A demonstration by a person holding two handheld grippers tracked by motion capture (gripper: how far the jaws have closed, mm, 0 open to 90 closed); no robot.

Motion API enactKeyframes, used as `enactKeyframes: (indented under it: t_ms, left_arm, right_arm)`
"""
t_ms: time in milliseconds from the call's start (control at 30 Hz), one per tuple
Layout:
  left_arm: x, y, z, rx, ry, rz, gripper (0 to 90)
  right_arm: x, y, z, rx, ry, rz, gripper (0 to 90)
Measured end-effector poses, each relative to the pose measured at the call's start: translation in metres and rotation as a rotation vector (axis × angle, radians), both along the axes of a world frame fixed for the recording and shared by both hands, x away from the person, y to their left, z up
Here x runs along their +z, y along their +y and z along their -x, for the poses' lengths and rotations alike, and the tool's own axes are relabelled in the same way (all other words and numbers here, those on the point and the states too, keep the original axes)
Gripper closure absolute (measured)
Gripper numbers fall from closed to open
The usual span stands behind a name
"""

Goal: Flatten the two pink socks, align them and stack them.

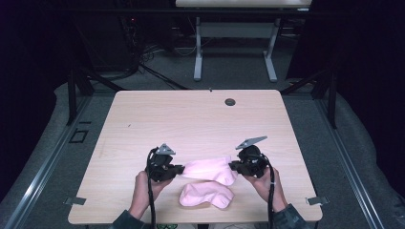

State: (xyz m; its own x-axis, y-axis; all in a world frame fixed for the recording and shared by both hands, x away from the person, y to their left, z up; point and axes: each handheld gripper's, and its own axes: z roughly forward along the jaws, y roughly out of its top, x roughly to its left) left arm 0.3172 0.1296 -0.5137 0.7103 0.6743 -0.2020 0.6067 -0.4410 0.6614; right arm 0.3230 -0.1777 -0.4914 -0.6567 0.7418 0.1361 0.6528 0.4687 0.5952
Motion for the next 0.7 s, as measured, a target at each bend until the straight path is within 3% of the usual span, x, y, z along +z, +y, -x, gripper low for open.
enactKeyframes:
  t_ms: [167,367,533,633,700]
  left_arm:
    - [-0.003,0.002,0.026,-0.025,0.013,-0.004,88.7]
    - [-0.034,0.002,0.04,-0.039,0.068,-0.055,88.6]
    - [-0.046,0.001,0.041,-0.026,0.05,-0.091,87.1]
    - [-0.045,0.002,0.042,-0.016,0.033,-0.106,71.7]
    - [-0.042,0.005,0.043,0.002,0.008,-0.093,54.4]
  right_arm:
    - [0.003,0.004,0.023,0.032,0.018,0.013,85.8]
    - [-0.034,0.01,0.031,0.059,0.071,0.033,85.3]
    - [-0.056,0.018,0.034,0.065,0.06,0.073,84.3]
    - [-0.061,0.017,0.035,0.062,0.044,0.06,79.3]
    - [-0.059,0.014,0.037,0.062,0.031,0.047,69.6]
